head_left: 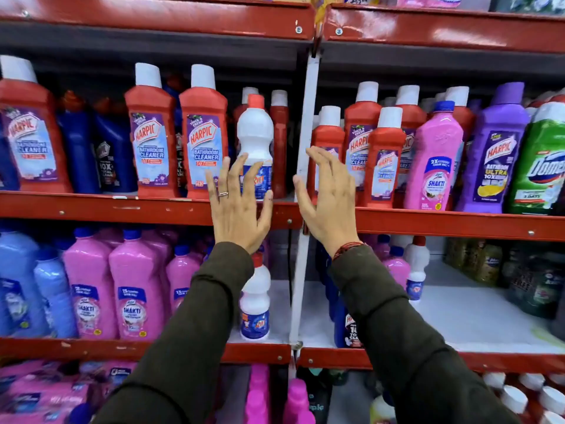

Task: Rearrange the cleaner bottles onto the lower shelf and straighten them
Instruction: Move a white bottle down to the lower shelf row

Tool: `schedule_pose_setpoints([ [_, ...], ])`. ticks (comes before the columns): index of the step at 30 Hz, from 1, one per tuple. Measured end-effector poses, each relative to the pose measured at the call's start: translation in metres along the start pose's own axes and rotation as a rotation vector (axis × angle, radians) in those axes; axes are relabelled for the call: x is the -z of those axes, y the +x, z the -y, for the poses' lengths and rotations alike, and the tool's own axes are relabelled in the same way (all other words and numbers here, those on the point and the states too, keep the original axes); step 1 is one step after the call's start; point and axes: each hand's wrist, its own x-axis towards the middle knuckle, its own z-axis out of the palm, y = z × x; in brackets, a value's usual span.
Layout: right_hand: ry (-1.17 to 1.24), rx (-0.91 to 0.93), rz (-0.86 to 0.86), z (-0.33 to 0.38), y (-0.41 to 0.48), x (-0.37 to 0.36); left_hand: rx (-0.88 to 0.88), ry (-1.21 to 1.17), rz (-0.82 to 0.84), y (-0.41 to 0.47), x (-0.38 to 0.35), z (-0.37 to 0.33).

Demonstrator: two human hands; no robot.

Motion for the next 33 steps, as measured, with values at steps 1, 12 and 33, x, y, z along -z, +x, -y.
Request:
schedule_pose_setpoints([
  [1,0.114,-0.005,0.015,0.003,0.004,-0.008,0.026,-0.002,-0.001,-0.002,0.003,0.009],
  [12,0.563,-0.572,0.318,0.045,0.072,-0.071,0.083,0.091,0.053,-0.028,-0.017,0.081],
  [33,0.596,-0.517,0.223,0.045,0.097,-0.030,0.056,0.144,0.055,-0.028,-0.021,0.086],
])
